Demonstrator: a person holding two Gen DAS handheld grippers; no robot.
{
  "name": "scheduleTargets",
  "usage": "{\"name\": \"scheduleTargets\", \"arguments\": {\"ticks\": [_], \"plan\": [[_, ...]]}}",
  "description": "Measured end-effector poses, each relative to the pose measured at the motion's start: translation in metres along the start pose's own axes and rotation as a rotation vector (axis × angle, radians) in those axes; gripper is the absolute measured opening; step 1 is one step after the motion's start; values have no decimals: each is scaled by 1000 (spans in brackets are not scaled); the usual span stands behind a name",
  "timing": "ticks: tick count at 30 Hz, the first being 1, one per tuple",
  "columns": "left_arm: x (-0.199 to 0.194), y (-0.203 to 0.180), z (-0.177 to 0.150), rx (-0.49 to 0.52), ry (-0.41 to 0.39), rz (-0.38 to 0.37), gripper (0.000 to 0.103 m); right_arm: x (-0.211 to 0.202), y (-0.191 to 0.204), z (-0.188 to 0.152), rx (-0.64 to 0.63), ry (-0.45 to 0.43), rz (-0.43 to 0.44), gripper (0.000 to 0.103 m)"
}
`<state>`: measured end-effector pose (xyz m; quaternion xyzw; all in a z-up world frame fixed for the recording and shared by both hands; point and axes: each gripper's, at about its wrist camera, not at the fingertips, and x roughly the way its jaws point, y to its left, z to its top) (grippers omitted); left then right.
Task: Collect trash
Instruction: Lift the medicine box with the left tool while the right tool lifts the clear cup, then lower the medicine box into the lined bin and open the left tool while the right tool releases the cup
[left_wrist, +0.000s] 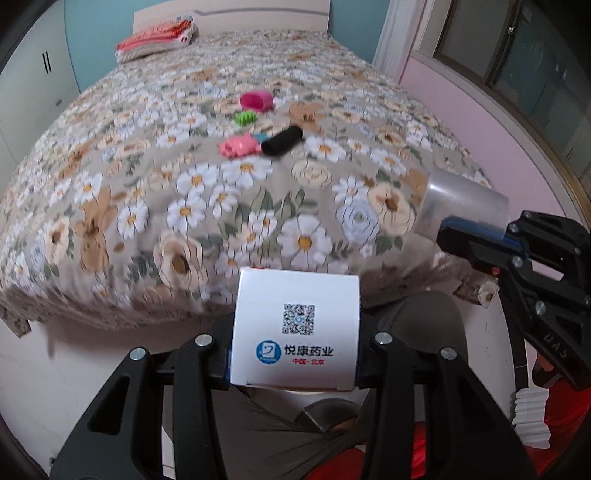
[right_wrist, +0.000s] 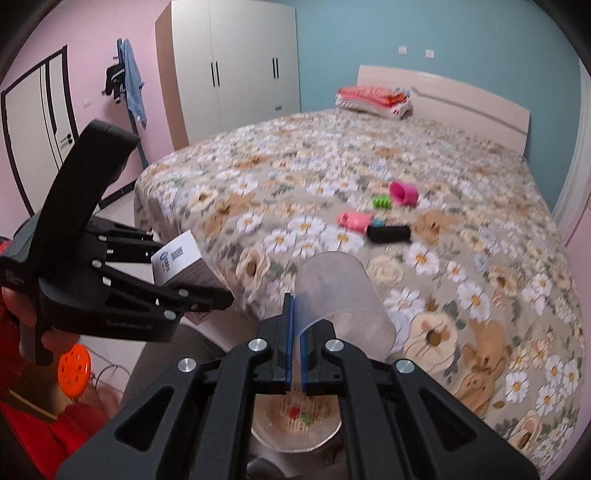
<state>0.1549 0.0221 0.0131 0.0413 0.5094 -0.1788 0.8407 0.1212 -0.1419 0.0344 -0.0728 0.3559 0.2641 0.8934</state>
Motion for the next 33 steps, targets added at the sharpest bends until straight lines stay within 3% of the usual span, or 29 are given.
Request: {"name": "scheduleTargets", "arguments": {"ticks": [23,33], "plan": [[175,-1,-87,-35,336,-76,44,142,-9,-134,127,388,72,5],[248,2,-107,-110,426,-85,44,194,-21,-181,168,528,63,5]]}}
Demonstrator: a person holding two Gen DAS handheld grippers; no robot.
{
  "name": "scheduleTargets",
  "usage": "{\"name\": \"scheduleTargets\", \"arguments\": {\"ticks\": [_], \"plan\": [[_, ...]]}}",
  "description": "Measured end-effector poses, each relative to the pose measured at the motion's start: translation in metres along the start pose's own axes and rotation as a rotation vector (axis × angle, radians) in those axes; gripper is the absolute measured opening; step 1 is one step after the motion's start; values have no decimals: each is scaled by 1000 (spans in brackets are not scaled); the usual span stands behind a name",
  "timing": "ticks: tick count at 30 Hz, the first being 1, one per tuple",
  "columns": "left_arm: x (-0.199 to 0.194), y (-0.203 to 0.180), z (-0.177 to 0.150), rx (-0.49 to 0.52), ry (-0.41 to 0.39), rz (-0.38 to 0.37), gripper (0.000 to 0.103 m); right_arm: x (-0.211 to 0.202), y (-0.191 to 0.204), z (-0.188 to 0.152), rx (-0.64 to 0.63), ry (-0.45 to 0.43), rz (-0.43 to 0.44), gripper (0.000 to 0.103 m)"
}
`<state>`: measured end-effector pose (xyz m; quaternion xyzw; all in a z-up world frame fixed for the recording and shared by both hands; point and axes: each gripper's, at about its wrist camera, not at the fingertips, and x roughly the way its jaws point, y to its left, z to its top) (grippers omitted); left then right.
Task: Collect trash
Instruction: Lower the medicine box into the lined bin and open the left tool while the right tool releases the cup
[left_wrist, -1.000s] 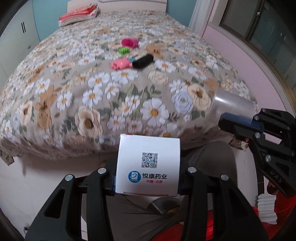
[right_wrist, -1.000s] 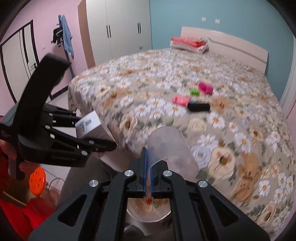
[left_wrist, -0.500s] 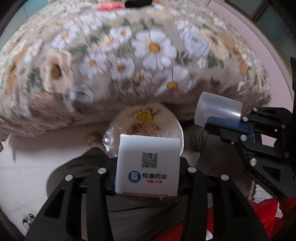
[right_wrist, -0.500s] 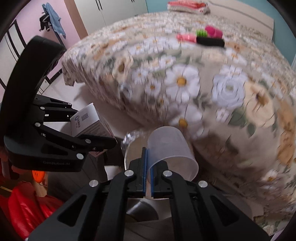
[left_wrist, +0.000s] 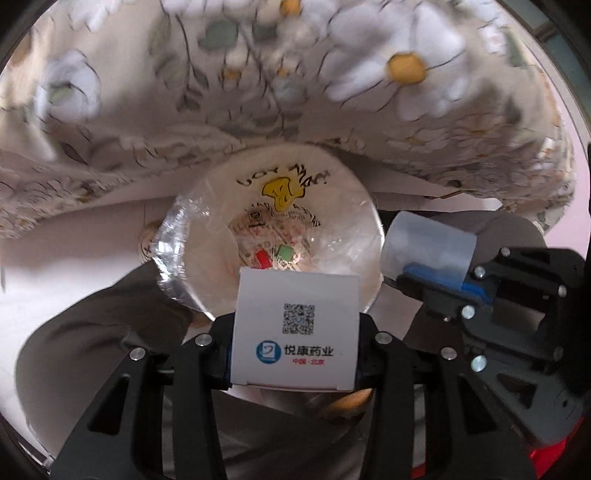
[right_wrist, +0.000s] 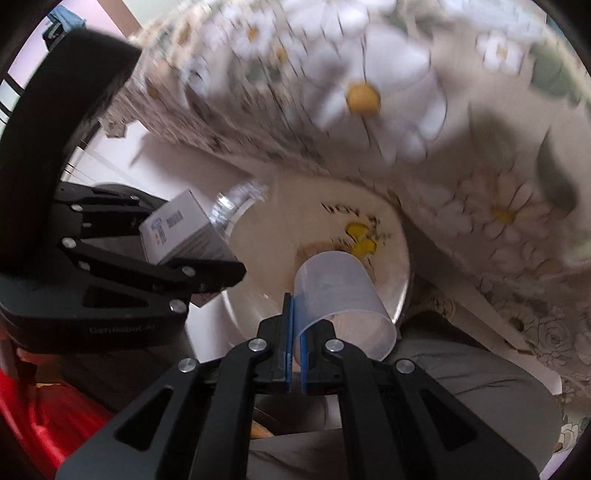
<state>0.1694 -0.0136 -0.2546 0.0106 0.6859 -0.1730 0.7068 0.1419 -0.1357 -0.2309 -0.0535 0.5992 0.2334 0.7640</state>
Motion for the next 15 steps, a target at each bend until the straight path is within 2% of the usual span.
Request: {"name": "scheduleTargets", "arguments": {"ticks": [2,13,15], "plan": [[14,2,4,-20,15,-11,44,13,-1,-1,-11,26,-30,5],[69,18,25,-101,50,-71,44,73,-16,-2,45,154,-15,5],[79,20,29,-95,44,-53,44,85,-18,-1,52,180,-18,5]]}}
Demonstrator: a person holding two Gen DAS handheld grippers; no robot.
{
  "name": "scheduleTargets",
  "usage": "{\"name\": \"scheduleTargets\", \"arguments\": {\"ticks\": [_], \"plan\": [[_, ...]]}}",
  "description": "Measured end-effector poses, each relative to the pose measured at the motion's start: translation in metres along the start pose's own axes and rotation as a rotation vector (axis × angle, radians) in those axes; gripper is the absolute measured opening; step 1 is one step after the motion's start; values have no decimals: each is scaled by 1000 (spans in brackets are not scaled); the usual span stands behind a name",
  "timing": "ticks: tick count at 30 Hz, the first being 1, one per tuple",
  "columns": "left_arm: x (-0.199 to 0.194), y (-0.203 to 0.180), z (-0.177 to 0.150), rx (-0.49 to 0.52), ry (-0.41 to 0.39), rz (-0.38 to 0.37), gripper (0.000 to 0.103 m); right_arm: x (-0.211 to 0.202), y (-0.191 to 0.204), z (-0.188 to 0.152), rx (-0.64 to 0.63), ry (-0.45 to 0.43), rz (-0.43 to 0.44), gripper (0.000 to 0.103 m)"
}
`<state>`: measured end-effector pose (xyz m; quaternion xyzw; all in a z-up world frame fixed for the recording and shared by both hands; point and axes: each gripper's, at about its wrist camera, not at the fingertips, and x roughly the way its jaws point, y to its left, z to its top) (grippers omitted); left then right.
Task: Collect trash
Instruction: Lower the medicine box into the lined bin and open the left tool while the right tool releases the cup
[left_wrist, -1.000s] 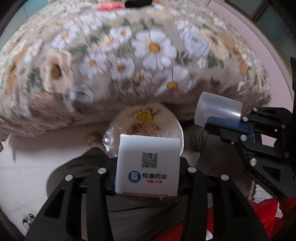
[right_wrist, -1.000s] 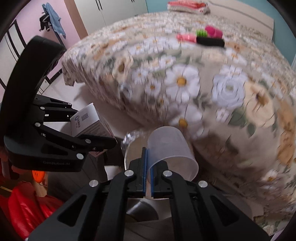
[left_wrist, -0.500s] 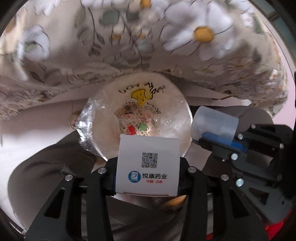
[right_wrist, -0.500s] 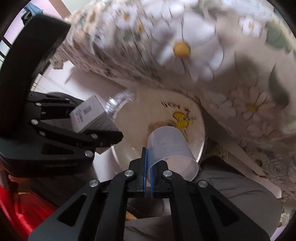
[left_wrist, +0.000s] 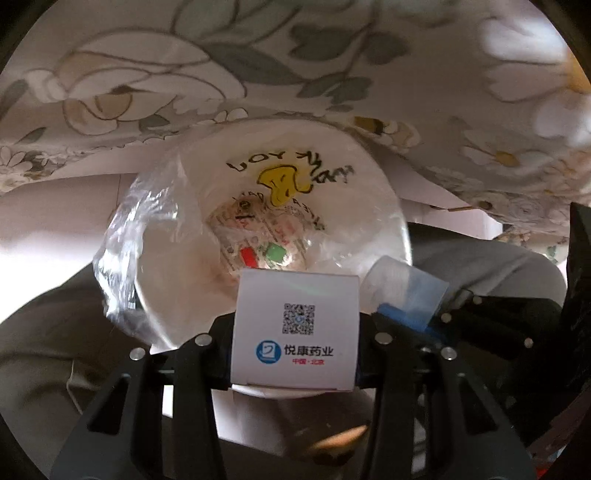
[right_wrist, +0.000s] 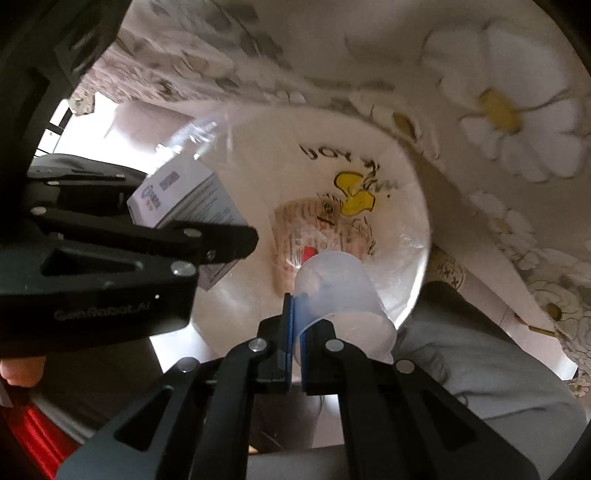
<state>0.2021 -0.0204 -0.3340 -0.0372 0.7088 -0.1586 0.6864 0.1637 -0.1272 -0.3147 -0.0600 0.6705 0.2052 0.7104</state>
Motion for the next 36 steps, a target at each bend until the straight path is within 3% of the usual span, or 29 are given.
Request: {"name": "scheduleTargets", "arguments": {"ticks": [18,29,30,32,33,36], "plan": [[63,22,24,-87,112,19,44,71,-15,21,91,141,36,5],[80,24,26,-75,148,59,45,92,-18,26,113,157,68,5],[79,23,26,-70,147,58,46,91,-19,26,117,157,69,8],[79,23,26,-77,153,41,54,89,-21,27,125,145,69,27],[79,24,26,-85,152,35,56,87,-22,26,129,137,63,42],[77,25,25,-90,142,40,57,81,-24,26,138,111,60,45]]}}
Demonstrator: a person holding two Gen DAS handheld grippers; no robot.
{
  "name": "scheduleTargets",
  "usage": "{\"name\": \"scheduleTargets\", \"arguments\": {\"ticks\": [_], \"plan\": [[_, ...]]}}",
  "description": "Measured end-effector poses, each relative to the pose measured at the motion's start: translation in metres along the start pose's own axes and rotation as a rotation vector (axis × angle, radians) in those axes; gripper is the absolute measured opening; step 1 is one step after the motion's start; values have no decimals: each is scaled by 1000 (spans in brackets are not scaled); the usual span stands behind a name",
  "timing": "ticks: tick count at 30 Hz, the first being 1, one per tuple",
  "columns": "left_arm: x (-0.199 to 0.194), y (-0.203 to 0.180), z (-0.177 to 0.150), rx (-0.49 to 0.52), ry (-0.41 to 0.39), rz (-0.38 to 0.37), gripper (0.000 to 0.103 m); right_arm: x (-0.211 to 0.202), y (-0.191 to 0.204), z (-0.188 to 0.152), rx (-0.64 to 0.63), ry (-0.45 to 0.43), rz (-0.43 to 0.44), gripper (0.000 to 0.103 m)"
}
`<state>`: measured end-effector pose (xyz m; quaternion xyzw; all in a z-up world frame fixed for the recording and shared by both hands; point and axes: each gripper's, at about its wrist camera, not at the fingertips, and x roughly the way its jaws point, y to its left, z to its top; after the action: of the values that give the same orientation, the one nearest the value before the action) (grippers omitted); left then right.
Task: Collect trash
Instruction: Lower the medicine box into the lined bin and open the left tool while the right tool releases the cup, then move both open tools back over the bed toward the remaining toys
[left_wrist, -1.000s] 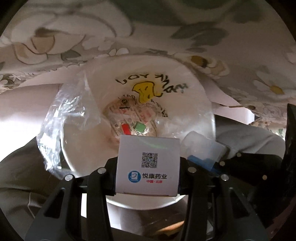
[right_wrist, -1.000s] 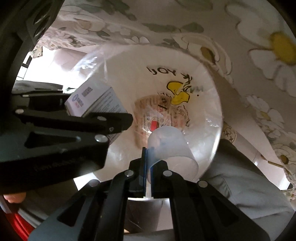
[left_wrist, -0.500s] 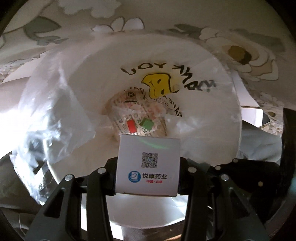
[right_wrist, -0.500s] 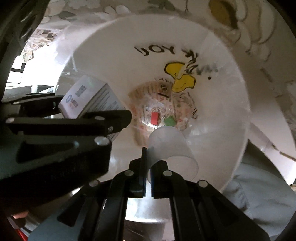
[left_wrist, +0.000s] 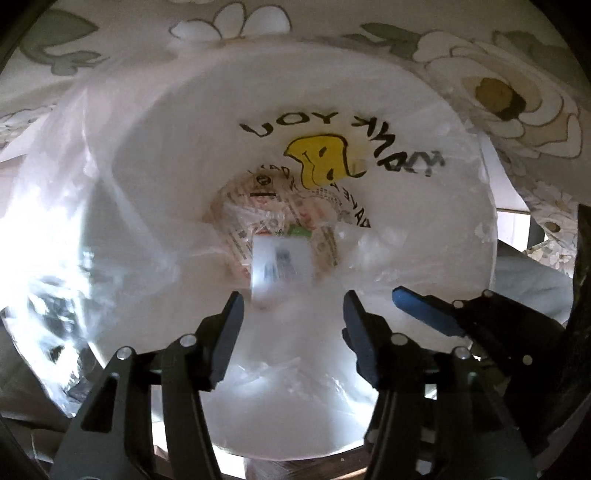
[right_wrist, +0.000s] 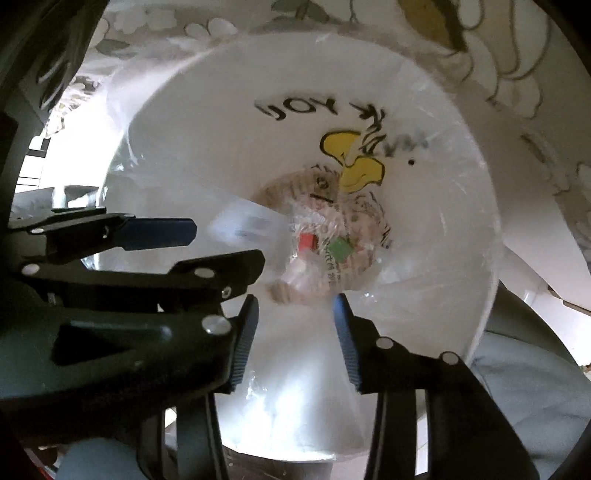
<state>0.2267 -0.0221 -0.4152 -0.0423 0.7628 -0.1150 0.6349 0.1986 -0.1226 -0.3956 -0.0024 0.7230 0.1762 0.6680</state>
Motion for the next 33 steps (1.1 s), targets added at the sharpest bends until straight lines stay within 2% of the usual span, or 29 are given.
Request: {"name": "scheduleTargets", "arguments": {"ticks": [8,13,23,29,33], "plan": [[-7,-2,-7,6,-8,9,57,-15,3,-2,8,-28,-5,45],[-36,-4,-19,24,-52,-2,57,-48,14,-7,-43,-87,-34,45],[-124,1,-48,117,-204,35,56,-123,31,-38,-159,-203,-54,45],[-170,8,-65,134,-272,41,56,-167,41,-55,-203,-270,-51,45],[-207,11,-77,143,-343,40,56,-198,44,-66,-232,-319,-54,45]]}}
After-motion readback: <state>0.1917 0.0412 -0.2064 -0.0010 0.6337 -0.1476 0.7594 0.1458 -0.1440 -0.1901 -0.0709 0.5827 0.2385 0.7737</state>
